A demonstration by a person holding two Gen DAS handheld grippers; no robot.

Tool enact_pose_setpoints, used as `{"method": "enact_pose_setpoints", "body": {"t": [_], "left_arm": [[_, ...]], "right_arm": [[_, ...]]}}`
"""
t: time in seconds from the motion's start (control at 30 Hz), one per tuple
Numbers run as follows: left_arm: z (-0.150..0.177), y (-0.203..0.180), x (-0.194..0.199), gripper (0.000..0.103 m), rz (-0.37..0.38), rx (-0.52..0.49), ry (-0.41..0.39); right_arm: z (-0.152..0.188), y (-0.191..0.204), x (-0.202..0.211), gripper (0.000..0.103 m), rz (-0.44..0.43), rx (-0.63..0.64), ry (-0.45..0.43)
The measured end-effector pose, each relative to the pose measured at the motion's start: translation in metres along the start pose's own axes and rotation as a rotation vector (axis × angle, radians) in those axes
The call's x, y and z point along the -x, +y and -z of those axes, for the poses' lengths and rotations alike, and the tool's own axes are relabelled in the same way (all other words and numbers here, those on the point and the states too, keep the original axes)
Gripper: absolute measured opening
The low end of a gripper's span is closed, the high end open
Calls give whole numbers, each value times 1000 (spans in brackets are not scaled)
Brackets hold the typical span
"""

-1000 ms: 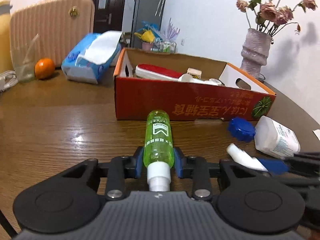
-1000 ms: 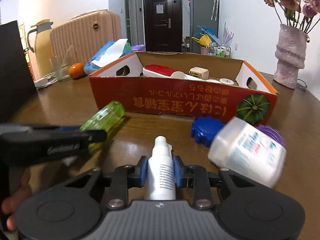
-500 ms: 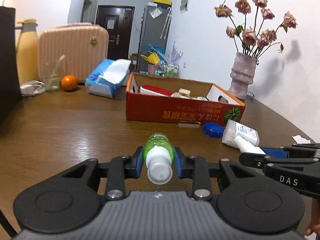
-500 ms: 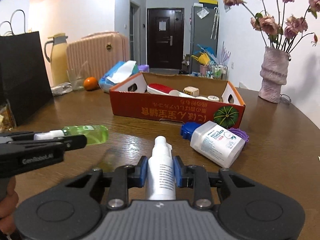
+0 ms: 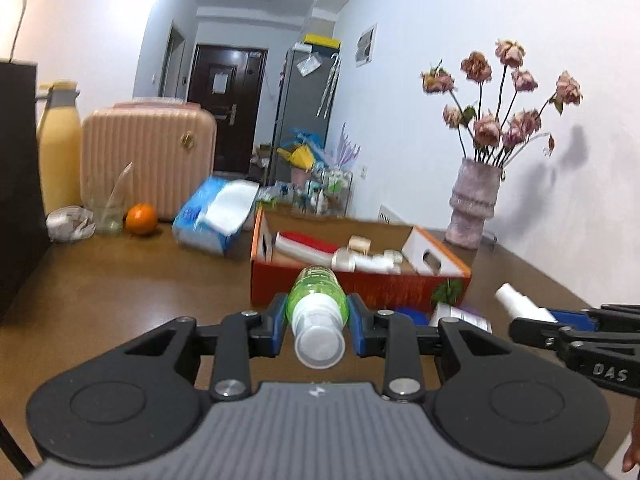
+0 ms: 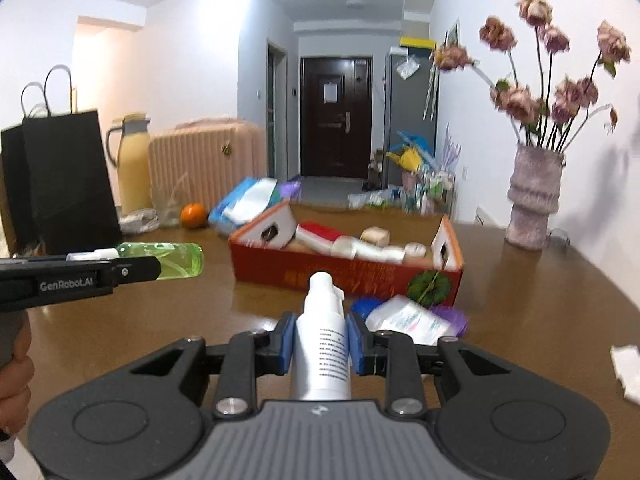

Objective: Organize rigid objects
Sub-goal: 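Lift the green bottle and white spray bottle and carry them toward the box, then lower both bottles into the box and open both tools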

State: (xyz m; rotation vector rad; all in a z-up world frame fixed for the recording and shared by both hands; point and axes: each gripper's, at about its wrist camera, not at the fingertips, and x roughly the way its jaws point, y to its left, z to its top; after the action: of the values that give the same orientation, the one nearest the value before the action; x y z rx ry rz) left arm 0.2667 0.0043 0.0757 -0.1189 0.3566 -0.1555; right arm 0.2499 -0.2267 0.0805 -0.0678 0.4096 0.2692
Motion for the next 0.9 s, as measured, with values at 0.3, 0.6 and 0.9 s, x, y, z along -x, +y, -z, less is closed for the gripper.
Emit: {"method": "enact_pose_setpoints", "body": {"t": [0.3,0.6,0.9], "left_arm": [[-69,1,-86,31,25,-103,-28],[-73,28,-211,31,9,-83,106],[-47,45,-281,33,-92,-33,199]], "right_arm": [[-64,-46,-75,27,5,7,-23],[-84,-107,-220,27,62,-46,143],[-70,-119,-310,27,135,27,240]]}}
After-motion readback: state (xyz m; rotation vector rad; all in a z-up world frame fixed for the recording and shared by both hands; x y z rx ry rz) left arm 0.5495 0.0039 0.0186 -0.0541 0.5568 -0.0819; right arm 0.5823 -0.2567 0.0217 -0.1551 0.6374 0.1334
